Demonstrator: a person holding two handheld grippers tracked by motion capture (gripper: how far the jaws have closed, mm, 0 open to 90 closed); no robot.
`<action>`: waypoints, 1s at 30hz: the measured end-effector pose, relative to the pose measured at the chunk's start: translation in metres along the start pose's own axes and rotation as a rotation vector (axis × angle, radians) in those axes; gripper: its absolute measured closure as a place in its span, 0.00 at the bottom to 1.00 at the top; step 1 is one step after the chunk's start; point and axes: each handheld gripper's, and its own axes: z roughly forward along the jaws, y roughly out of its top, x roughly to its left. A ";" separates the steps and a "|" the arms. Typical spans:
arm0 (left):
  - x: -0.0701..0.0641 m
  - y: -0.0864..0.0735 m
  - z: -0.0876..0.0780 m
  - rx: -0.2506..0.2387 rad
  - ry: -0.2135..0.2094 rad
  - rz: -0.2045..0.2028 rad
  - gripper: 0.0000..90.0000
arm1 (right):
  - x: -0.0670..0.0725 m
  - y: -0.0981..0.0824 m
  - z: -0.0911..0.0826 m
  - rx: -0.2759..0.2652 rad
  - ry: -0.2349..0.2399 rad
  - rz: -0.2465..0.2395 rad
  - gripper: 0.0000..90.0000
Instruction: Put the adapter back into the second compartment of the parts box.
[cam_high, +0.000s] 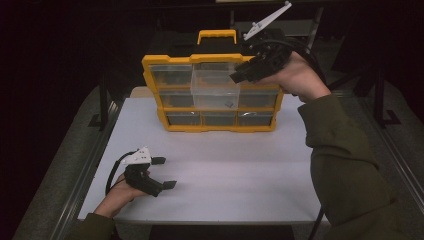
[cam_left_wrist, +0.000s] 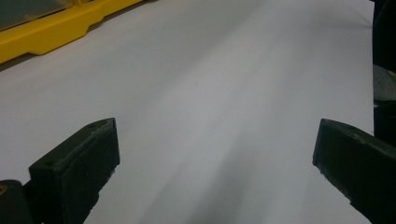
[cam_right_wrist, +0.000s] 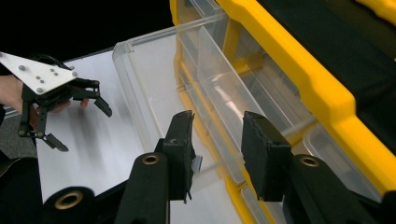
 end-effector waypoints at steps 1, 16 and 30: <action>0.000 0.000 0.000 0.000 0.000 0.000 0.00 | 0.000 0.000 0.000 0.000 0.000 0.000 0.69; 0.000 0.001 0.002 0.005 -0.005 -0.002 0.00 | 0.003 -0.040 -0.015 -0.005 -0.014 0.051 0.59; 0.001 0.000 0.001 0.004 -0.004 -0.003 0.00 | 0.013 -0.091 0.006 0.005 -0.034 0.085 0.36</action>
